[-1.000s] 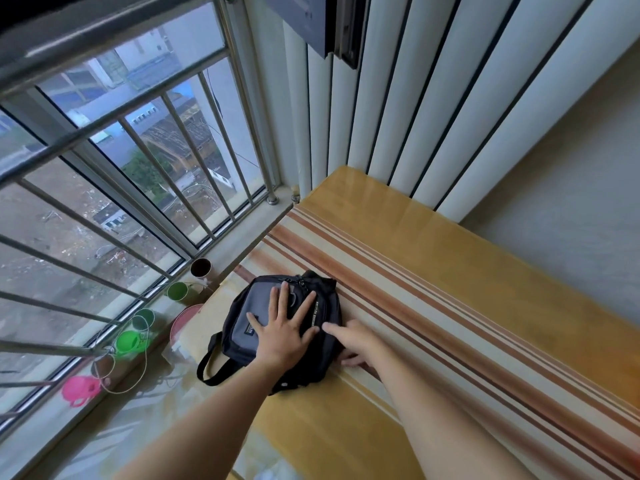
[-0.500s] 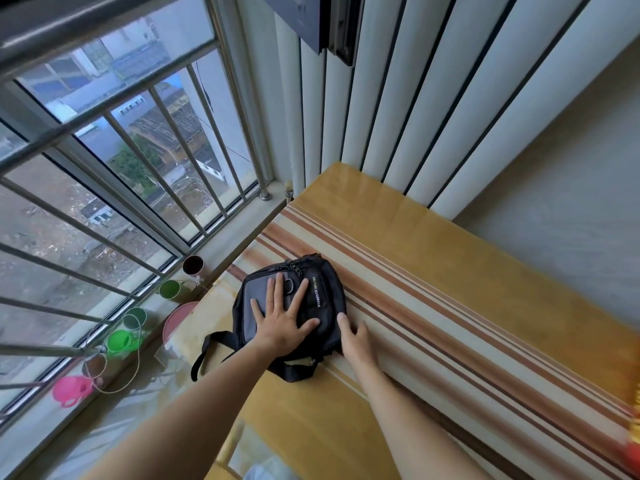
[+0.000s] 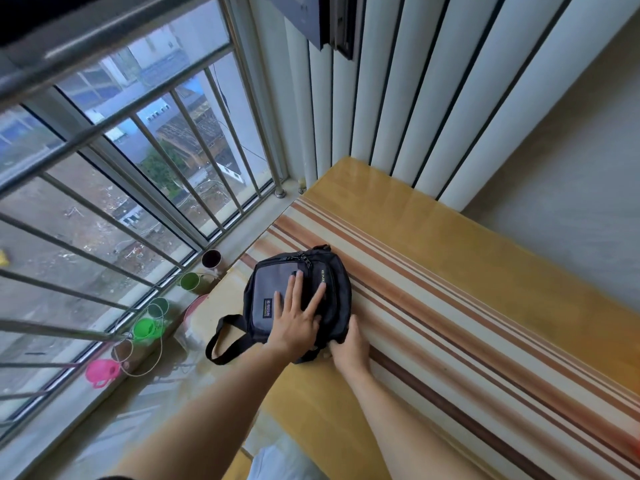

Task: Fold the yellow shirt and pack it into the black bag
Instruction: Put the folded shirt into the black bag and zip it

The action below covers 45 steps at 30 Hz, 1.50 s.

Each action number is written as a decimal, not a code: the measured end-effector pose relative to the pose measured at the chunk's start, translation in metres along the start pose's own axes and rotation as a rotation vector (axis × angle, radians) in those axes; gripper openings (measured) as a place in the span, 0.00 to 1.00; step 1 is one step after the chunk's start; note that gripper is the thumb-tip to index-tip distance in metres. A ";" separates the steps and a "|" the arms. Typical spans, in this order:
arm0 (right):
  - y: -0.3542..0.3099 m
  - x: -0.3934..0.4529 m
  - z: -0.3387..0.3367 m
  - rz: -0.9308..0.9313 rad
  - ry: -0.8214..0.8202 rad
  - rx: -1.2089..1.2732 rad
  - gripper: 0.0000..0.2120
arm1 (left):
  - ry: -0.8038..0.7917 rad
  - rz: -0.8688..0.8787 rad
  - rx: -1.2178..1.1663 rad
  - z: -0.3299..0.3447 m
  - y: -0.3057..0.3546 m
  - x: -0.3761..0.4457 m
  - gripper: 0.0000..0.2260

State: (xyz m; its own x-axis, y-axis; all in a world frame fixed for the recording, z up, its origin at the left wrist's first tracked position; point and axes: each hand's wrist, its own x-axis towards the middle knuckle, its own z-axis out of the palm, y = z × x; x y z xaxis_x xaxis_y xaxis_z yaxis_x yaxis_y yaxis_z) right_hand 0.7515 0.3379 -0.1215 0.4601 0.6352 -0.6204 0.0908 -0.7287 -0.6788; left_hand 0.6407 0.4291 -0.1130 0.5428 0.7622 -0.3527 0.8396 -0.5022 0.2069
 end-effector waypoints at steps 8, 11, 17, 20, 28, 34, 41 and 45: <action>0.006 -0.005 0.006 0.189 0.064 0.283 0.18 | -0.008 0.134 0.036 0.020 -0.003 -0.026 0.42; 0.008 -0.005 0.007 0.257 -0.015 0.425 0.10 | -0.030 0.151 0.093 0.020 -0.006 -0.026 0.45; 0.016 -0.002 0.011 0.289 -0.019 0.331 0.06 | 0.013 0.176 0.185 0.019 -0.013 -0.029 0.44; 0.021 -0.005 0.017 0.236 -0.079 0.333 0.06 | 0.072 0.182 0.170 0.023 -0.013 -0.030 0.44; 0.024 -0.008 0.020 0.096 0.022 0.292 0.15 | 0.109 0.187 0.164 0.033 -0.016 -0.033 0.42; 0.020 -0.021 0.022 -0.023 0.126 0.346 0.07 | 0.093 0.180 0.129 0.025 -0.017 -0.031 0.41; 0.027 -0.021 0.002 -0.090 0.102 0.108 0.08 | 0.142 0.174 0.174 0.031 -0.018 -0.034 0.42; 0.025 -0.010 -0.016 0.032 0.115 0.284 0.05 | 0.144 0.173 0.210 0.032 -0.017 -0.036 0.44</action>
State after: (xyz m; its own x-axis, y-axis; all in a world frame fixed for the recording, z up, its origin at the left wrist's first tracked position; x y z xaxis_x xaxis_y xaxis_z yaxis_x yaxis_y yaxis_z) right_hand 0.7631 0.3093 -0.1254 0.5572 0.5684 -0.6054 -0.1679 -0.6369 -0.7525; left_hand 0.6061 0.3972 -0.1333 0.6868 0.7008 -0.1926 0.7205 -0.6913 0.0538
